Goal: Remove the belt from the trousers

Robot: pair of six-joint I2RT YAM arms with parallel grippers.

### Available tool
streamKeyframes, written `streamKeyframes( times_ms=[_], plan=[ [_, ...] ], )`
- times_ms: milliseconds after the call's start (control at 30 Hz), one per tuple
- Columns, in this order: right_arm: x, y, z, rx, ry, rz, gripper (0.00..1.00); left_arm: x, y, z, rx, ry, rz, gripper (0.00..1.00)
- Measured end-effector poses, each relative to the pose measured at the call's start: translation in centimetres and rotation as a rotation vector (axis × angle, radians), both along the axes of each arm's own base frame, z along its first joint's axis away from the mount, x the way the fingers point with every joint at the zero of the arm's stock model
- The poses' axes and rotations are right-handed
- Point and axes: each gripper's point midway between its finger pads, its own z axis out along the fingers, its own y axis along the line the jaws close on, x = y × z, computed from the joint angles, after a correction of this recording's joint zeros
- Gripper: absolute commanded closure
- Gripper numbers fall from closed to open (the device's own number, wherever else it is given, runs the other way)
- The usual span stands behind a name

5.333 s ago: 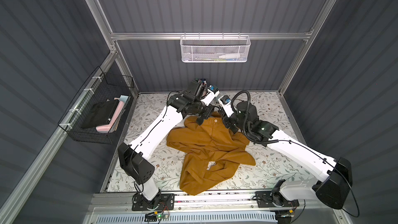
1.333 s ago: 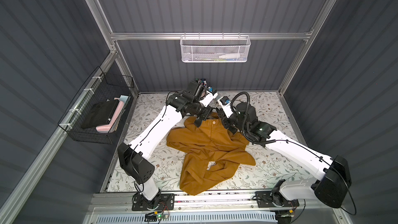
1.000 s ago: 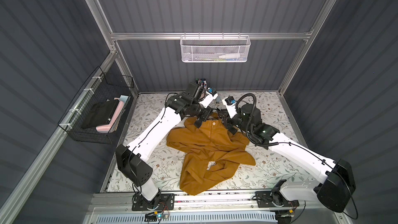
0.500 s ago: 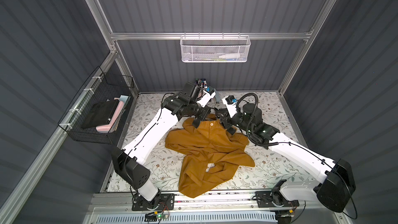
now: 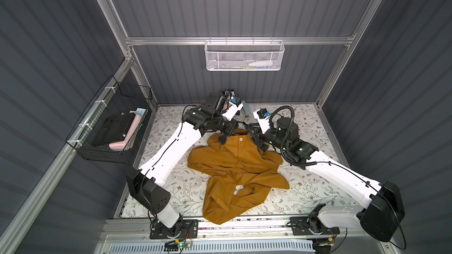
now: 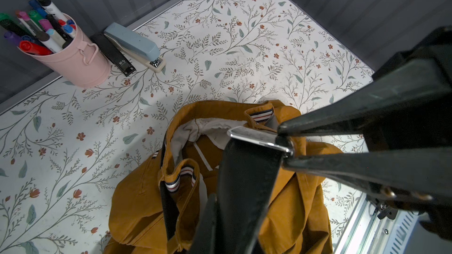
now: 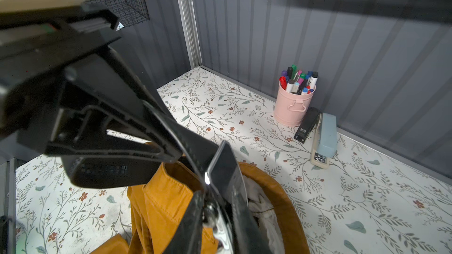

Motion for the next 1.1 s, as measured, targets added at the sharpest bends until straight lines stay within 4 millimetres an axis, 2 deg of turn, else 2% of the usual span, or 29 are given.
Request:
streamKeyframes(
  times_ms=[200, 533, 767, 933, 1100],
  plan=[
    [0.1, -0.3, -1.1, -0.027, 0.033, -0.006, 0.76, 0.5, 0.3, 0.1, -0.007, -0.002, 0.019, 1.00],
    [0.0, -0.3, -1.5, -0.068, 0.019, -0.037, 0.64, 0.7, 0.3, 0.0, -0.012, 0.002, 0.028, 1.00],
    [-0.4, 0.5, 0.7, -0.126, -0.097, -0.089, 0.61, 0.9, 0.2, -0.1, -0.012, 0.007, 0.030, 1.00],
    [0.4, 0.7, 3.2, -0.164, -0.178, -0.128, 0.67, 1.1, 0.1, 0.0, -0.014, 0.005, 0.030, 1.00],
    [0.9, 1.6, 3.0, -0.223, -0.206, -0.130, 0.69, 1.1, 0.1, 0.1, -0.015, 0.003, 0.030, 1.00]
  ],
)
